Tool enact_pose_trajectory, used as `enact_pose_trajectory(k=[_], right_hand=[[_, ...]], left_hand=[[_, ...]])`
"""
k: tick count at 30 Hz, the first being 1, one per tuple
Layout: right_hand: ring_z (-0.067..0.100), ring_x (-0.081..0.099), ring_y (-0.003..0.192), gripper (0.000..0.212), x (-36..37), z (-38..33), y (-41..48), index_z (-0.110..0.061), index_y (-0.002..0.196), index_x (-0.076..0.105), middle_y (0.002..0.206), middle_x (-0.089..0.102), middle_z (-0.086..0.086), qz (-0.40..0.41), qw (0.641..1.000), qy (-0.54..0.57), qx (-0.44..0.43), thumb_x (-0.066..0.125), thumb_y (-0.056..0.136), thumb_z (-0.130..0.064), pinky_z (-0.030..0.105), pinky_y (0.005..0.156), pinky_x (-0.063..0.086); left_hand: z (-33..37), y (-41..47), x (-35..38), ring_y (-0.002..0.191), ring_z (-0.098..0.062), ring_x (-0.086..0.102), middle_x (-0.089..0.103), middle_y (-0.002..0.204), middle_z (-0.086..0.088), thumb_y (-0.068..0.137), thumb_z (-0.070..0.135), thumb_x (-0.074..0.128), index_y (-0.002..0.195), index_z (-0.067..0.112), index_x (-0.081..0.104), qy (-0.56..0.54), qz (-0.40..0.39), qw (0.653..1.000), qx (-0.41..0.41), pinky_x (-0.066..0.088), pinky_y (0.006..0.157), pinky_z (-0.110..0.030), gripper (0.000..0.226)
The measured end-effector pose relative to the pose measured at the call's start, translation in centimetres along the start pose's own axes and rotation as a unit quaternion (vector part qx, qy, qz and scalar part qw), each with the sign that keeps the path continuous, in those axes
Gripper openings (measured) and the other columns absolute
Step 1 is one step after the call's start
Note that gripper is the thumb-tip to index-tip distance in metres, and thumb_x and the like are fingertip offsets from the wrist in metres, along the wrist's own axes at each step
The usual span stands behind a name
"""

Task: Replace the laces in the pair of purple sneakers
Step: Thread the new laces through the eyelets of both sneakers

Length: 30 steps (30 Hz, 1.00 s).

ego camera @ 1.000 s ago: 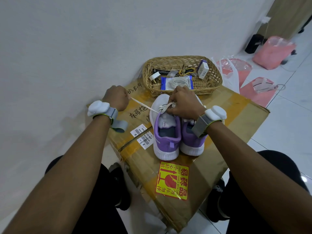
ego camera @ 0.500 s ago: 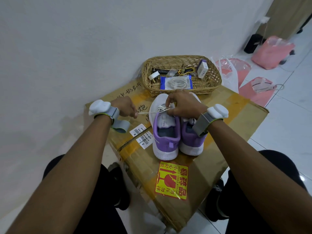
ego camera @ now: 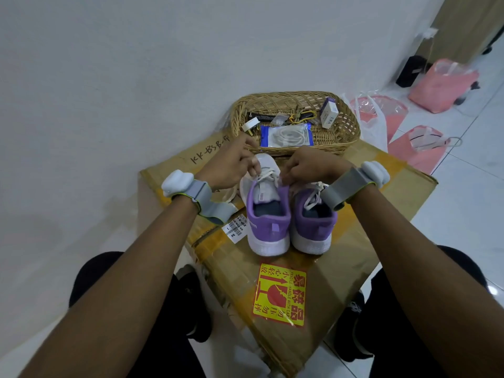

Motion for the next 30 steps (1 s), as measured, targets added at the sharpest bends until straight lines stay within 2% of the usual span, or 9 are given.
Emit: enact_pose_trajectory(k=[2,4,7,10,17,21,25,28,30], right_hand=[[0.013,0.069,0.066,0.011,0.1,0.3,0.0,-0.006,0.092,0.078,0.084,0.076,0.009,0.001,0.995,0.093,0.020,0.073,0.086,-0.013,0.021,0.067,0.058],[0.016,0.072,0.071,0.015,0.3,0.8,0.1,-0.003,0.098,0.077,0.083,0.076,0.008,-0.027,0.989,0.139,0.034,0.070,0.089,-0.013,0.022,0.070,0.059],[0.024,0.074,0.088,0.011,0.5,1.2,0.3,-0.009,0.095,0.077,0.089,0.077,0.007,-0.059,0.989,0.131,0.039,0.069,0.091,-0.015,0.034,0.086,0.059],[0.025,0.074,0.090,0.011,0.5,1.5,0.4,-0.013,0.089,0.077,0.090,0.077,0.008,-0.071,0.987,0.142,0.039,0.067,0.092,-0.014,0.040,0.091,0.057],[0.024,0.074,0.090,0.013,0.5,1.4,0.4,-0.007,0.095,0.077,0.089,0.077,0.008,-0.082,0.980,0.170,0.059,0.067,0.092,-0.014,0.038,0.092,0.056],[0.023,0.074,0.091,0.015,0.6,1.1,0.2,-0.006,0.094,0.077,0.091,0.077,0.009,-0.081,0.981,0.165,0.058,0.066,0.092,-0.015,0.038,0.092,0.057],[0.024,0.073,0.093,0.018,0.3,1.5,0.2,-0.009,0.084,0.077,0.090,0.076,0.011,-0.089,0.980,0.168,0.059,0.062,0.094,-0.014,0.040,0.092,0.056],[0.013,0.071,0.076,0.011,0.5,1.1,-0.2,-0.015,0.083,0.078,0.082,0.076,0.002,-0.049,0.993,0.100,0.036,0.069,0.088,-0.010,0.029,0.080,0.058],[0.016,0.072,0.073,0.013,0.6,1.0,-0.2,-0.013,0.082,0.076,0.079,0.076,0.005,-0.025,0.995,0.094,0.038,0.067,0.088,-0.006,0.029,0.077,0.058]], left_hand=[[0.2,0.1,0.7,0.069,-0.006,0.071,0.077,0.081,0.001,0.096,0.003,0.061,0.106,0.001,0.062,-0.014,0.011,1.000,0.023,0.047,0.064,-0.011,0.011],[0.4,0.1,1.1,0.071,-0.003,0.071,0.076,0.080,0.004,0.090,0.008,0.071,0.098,0.004,0.074,0.005,0.008,0.999,0.046,0.050,0.067,-0.013,0.009],[0.6,0.0,1.9,0.070,-0.001,0.067,0.078,0.083,0.002,0.084,0.015,0.079,0.093,0.013,0.082,0.067,-0.021,0.995,0.070,0.052,0.070,-0.018,0.010],[1.1,0.1,2.4,0.061,0.009,0.059,0.078,0.084,0.000,0.082,0.012,0.078,0.092,0.011,0.082,0.102,-0.024,0.992,0.067,0.047,0.065,-0.011,0.010],[1.9,0.0,2.7,0.070,-0.007,0.063,0.078,0.083,0.001,0.079,0.010,0.076,0.088,0.012,0.083,0.147,-0.018,0.985,0.083,0.053,0.071,-0.030,0.011],[2.7,0.0,3.3,0.067,-0.010,0.056,0.078,0.082,0.000,0.078,0.010,0.075,0.085,0.012,0.083,0.183,0.007,0.978,0.095,0.047,0.064,-0.028,0.011],[2.5,0.2,3.3,0.070,-0.013,0.067,0.075,0.074,0.001,0.071,0.010,0.082,0.080,0.014,0.077,0.152,0.016,0.986,0.068,0.056,0.072,-0.034,0.011],[2.0,-0.1,3.0,0.066,-0.011,0.071,0.073,0.070,0.001,0.067,0.006,0.084,0.091,0.015,0.057,0.048,-0.011,0.998,0.040,0.058,0.065,-0.031,0.037],[1.9,-0.3,2.6,0.067,-0.010,0.070,0.074,0.073,0.001,0.068,0.005,0.083,0.096,0.017,0.050,0.028,-0.023,0.999,0.027,0.056,0.062,-0.029,0.045]])
Point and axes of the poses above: each hand's wrist, its own y-axis towards the middle knuckle, its own x-axis out of the palm, z = x × y, the point moved 1 cm from there along y, towards the middle knuckle
